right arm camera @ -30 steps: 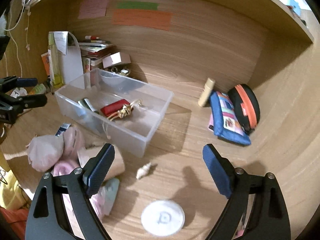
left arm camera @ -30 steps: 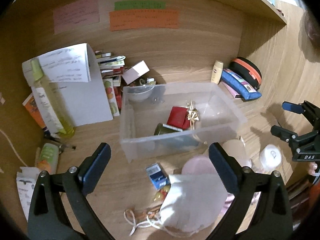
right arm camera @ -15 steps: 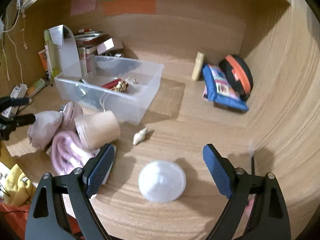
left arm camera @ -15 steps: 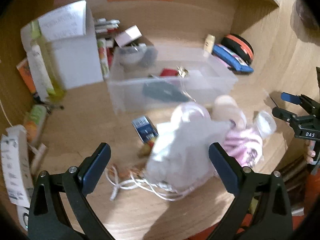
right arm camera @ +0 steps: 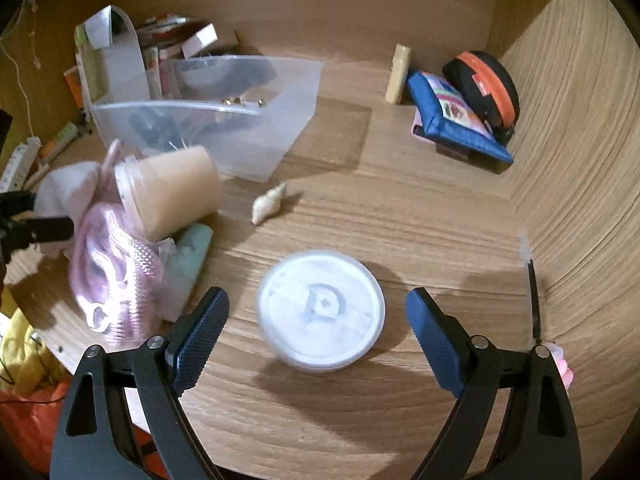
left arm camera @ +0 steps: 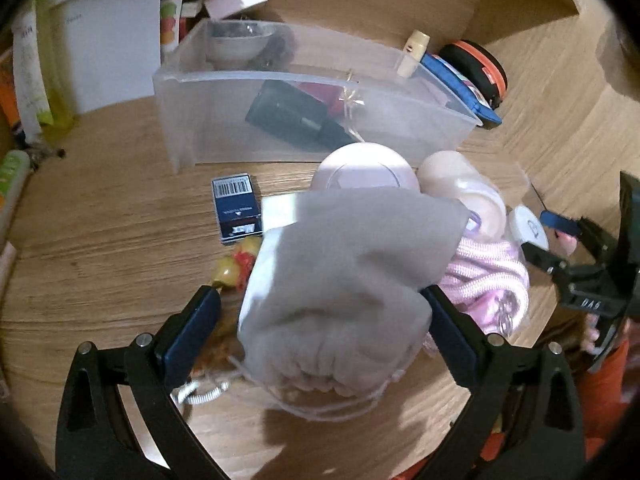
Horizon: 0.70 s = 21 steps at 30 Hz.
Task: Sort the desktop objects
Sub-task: 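Lower both grippers toward the white cloth bag and white round lid, then grasp the white cloth bag with the left gripper while the right grasps the white lid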
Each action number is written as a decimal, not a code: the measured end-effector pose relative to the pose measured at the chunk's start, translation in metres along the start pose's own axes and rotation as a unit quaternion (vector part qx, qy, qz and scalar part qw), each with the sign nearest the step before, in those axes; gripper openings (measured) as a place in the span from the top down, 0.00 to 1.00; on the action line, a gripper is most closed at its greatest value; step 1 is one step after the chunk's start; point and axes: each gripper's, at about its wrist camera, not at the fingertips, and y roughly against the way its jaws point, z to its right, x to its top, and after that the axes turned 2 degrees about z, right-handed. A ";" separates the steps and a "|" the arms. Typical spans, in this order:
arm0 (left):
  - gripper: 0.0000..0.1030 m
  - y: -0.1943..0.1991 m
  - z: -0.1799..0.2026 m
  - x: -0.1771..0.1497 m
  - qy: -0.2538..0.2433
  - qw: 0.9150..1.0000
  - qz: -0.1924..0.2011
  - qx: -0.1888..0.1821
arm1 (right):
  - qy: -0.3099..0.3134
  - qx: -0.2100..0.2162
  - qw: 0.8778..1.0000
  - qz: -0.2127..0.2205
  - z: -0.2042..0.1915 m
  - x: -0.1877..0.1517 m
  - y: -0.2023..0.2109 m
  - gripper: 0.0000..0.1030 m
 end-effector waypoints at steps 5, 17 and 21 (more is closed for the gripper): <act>0.02 -0.004 0.000 0.003 -0.010 1.000 0.005 -0.008 | -0.005 0.006 1.000 -0.001 0.003 -0.005 -0.010 0.15; 0.37 -0.002 -0.004 0.002 -0.016 0.998 0.017 -0.051 | -0.024 0.039 0.999 0.000 0.010 -0.007 -0.021 0.40; 0.52 0.005 -0.007 0.004 -0.005 0.998 0.026 -0.052 | -0.028 0.041 0.999 0.009 0.011 -0.007 -0.016 0.40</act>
